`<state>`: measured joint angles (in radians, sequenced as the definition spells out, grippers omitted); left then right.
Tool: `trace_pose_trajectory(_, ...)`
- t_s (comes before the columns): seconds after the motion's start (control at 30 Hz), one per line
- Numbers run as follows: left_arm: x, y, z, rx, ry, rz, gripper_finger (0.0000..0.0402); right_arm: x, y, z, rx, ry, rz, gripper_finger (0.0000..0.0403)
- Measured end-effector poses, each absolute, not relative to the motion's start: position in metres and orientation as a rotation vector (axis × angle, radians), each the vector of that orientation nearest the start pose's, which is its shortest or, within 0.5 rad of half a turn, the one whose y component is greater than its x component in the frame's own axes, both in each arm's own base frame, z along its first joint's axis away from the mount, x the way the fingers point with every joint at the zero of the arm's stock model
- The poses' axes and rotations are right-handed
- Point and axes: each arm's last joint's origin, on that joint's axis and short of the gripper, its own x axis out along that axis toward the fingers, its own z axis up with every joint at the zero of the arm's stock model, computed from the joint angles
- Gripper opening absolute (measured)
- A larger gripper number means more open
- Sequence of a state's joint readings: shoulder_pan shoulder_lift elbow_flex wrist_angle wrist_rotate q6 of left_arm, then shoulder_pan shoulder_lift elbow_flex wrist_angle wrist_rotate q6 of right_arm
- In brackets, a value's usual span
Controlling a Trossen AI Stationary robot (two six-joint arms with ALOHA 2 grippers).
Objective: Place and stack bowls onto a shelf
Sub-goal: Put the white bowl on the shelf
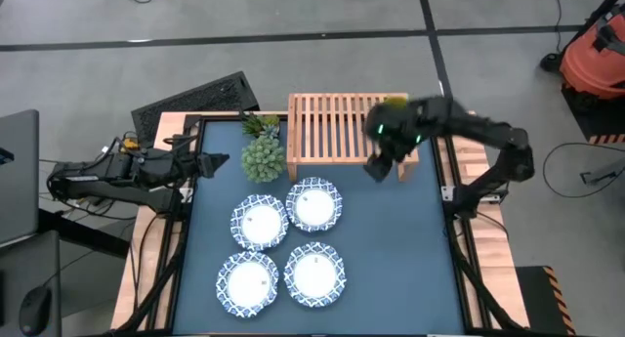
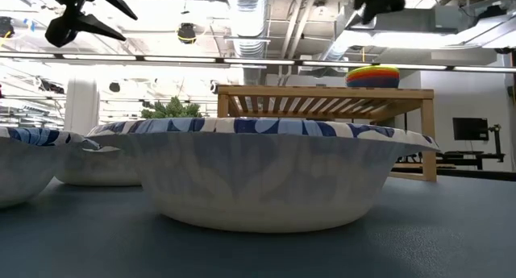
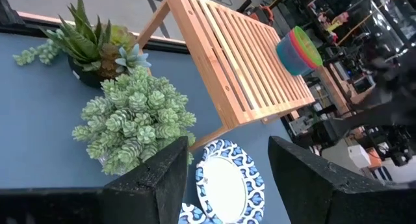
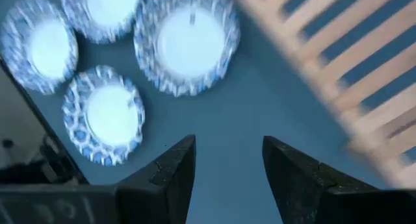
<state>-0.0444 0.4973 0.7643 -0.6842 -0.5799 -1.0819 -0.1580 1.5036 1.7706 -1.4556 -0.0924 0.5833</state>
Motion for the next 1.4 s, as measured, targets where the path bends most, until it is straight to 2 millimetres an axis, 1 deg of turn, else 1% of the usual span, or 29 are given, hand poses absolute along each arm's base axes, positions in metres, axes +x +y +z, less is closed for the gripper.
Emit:
trace_pose_trajectory(0.13,0.093,0.011,0.313,-0.903,0.112,0.672,0.0197,0.256,-0.011,0.376,0.722,1.158,-0.43,0.0203)
trace_pose_trajectory(0.23,0.092,0.011,0.311,-0.894,0.133,0.675,0.0197,0.254,0.005,0.356,0.815,1.115,-0.446,0.0203)
trace_pose_trajectory(0.3,0.092,0.011,0.311,-0.886,0.14,0.676,0.0197,0.251,0.013,0.339,0.885,1.076,-0.474,0.0203)
trace_pose_trajectory(0.43,0.092,0.011,0.311,-0.86,0.149,0.673,0.0197,0.252,0.022,0.295,1.038,0.994,-0.525,0.0203)
trace_pose_trajectory(0.5,0.092,0.011,0.311,-0.84,0.156,0.67,0.0197,0.257,0.025,0.271,1.103,0.947,-0.56,0.0203)
trace_pose_trajectory(0.6,0.092,0.011,0.311,-0.816,0.163,0.667,0.0197,0.264,0.026,0.24,1.173,0.884,-0.587,0.0203)
trace_pose_trajectory(0.67,0.092,0.011,0.311,-0.805,0.167,0.666,0.0197,0.272,0.026,0.224,1.217,0.822,-0.603,0.0203)
trace_pose_trajectory(0.73,0.092,0.011,0.31,-0.798,0.172,0.666,0.0197,0.277,0.025,0.208,1.216,0.818,-0.656,0.0203)
trace_pose_trajectory(1.0,0.088,0.011,0.305,-0.776,0.238,0.691,0.0197,0.308,0.028,0.165,1.25,0.8,-0.657,0.0203)
trace_pose_trajectory(1.07,0.088,0.011,0.304,-0.776,0.239,0.691,0.0197,0.315,0.028,0.162,1.273,0.765,-0.633,0.0203)
trace_pose_trajectory(1.17,0.088,0.011,0.304,-0.774,0.241,0.692,0.0197,0.321,0.027,0.154,1.293,0.758,-0.641,0.0203)
trace_pose_trajectory(1.23,0.088,0.011,0.304,-0.772,0.248,0.694,0.0197,0.32,0.026,0.152,1.293,0.77,-0.659,0.0203)
trace_pose_trajectory(1.27,0.088,0.011,0.304,-0.773,0.25,0.693,0.0197,0.319,0.025,0.147,1.287,0.78,-0.685,0.0203)
trace_pose_trajectory(1.3,0.088,0.011,0.303,-0.773,0.251,0.692,0.0197,0.322,0.024,0.148,1.305,0.766,-0.682,0.0201)
trace_pose_trajectory(1.4,0.088,0.011,0.303,-0.776,0.257,0.693,0.0197,0.32,0.02,0.142,1.31,0.793,-0.726,0.0182)
